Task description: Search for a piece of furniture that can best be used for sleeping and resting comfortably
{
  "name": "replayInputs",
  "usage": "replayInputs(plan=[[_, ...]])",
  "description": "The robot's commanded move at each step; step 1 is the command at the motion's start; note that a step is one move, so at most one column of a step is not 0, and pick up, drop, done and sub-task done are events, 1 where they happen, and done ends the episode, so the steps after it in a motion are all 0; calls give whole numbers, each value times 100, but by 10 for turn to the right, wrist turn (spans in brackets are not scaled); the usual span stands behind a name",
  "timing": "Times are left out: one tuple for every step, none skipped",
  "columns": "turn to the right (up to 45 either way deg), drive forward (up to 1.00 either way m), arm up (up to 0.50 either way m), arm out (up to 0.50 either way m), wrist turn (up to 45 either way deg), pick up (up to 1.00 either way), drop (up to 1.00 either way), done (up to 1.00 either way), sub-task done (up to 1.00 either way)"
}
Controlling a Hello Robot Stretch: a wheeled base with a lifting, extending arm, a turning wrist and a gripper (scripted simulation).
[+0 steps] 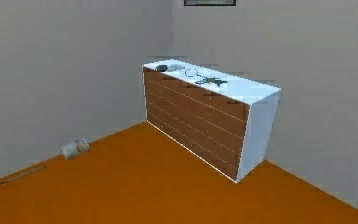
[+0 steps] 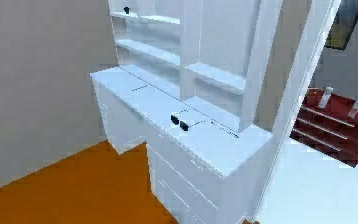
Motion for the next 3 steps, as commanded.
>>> replayInputs(plan=[[-450,0,0,0,0,0,0,0,0],[-270,0,0,0,0,0,0,0,0],[0,60,0,0,0,0,0,0,0]])
